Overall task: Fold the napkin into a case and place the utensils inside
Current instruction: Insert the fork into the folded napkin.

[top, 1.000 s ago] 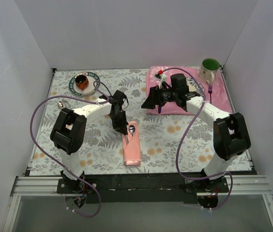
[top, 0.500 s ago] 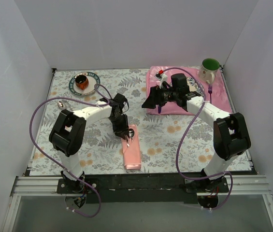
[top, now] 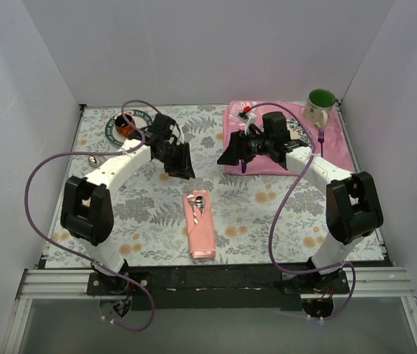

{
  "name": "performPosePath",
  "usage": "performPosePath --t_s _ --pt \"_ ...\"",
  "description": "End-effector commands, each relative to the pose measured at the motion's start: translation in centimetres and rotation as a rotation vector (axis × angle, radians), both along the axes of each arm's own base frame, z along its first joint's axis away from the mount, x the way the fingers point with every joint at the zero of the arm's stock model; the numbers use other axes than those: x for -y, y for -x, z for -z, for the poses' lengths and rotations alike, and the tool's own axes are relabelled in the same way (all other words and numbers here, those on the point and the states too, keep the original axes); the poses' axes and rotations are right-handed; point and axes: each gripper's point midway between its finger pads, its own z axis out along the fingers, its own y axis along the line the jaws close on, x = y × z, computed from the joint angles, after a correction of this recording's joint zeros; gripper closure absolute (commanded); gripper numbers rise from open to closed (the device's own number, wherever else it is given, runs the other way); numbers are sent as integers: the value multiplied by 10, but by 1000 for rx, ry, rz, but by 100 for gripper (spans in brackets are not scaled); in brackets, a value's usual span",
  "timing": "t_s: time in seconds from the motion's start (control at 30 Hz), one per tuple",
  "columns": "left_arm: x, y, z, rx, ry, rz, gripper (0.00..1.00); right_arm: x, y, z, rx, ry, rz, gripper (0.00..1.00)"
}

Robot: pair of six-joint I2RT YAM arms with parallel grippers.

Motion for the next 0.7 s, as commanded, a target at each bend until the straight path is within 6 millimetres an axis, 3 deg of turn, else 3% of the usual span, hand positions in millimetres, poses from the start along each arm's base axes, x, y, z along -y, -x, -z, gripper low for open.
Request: performPosePath --t_s 0.0,0.03,0.1,0.3,0.43,0.47,0.67 --pt "-13 -32 -58 318 161 342 72 -3 -5 -12 50 -30 -23 19" --pt "-21 -36 -62 336 204 385 72 -2 -5 -11 46 -29 -23 19" --pt "-20 -24 -67 387 327 558 69 -2 -5 -10 48 -24 -29 19" --pt "-22 -12 -39 556 362 816 65 0 -4 -4 25 -8 -29 19" --pt "-21 -14 -19 607 367 897 62 -1 -1 11 -46 23 -70 21" --pt "-21 -17 -6 579 372 906 62 1 -1 14 -41 42 -88 21" --pt "-20 -23 18 523 379 925 60 11 12 28 -49 83 -113 22"
